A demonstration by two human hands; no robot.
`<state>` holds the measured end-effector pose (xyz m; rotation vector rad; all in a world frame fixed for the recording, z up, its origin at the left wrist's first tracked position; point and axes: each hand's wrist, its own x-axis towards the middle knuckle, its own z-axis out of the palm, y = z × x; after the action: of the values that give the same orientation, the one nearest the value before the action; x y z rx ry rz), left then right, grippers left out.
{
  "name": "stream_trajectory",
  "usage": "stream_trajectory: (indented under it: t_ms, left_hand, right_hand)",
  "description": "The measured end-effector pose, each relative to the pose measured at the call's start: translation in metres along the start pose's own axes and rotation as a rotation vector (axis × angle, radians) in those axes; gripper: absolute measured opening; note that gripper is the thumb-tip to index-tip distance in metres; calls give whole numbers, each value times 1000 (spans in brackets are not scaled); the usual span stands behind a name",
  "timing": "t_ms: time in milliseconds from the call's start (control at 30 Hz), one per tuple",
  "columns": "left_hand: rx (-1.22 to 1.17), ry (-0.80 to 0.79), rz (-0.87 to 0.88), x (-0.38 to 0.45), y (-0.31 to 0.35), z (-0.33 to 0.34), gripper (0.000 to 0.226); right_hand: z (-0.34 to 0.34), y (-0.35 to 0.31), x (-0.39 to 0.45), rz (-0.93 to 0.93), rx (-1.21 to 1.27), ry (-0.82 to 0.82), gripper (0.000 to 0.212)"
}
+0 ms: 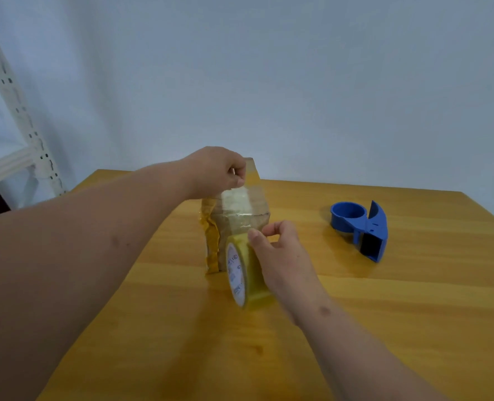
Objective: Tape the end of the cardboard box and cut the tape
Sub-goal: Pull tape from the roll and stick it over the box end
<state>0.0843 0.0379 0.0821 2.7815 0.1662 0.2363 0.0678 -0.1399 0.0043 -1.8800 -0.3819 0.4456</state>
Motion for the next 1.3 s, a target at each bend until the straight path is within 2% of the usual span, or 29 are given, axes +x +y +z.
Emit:
stream_trajectory:
  t_ms: [67,167,300,567,700,800,933,1100,1233,1300]
  left_hand:
    - [-41,-18,3,6,-4,2,8]
    - [-29,-31,19,15,-8,6,7]
    - [13,-28,42,21,-18,14,9]
    - [41,59,53,19,-27,30,7]
    - [-35,152,40,18,-30,41,8]
    - [107,185,81,13,-28,41,20]
    - [268,68,144,-3,-17,35,30]
    - [142,-36,110,-25,-21,41,37]
    - [105,-54,82,-28,-26,46,43]
    - [97,-63,79,-28,-27,45,43]
  right_hand:
    - [3,-2,-1,2,27,-22,16]
    - [8,-2,1,-4,-3,-61,28]
    - [8,-1,7,-11,-14,-88,28]
    - [11,6,13,-4,38,-86,27]
    - [11,9,14,-2,45,-77,28]
    - [13,11,14,-1,60,-87,30]
    - [15,11,14,17,77,-101,30]
    - [17,13,14,-3,85,-87,29]
    - [20,18,5,-18,48,-122,49]
    - [21,22,-1,-20,46,-143,52]
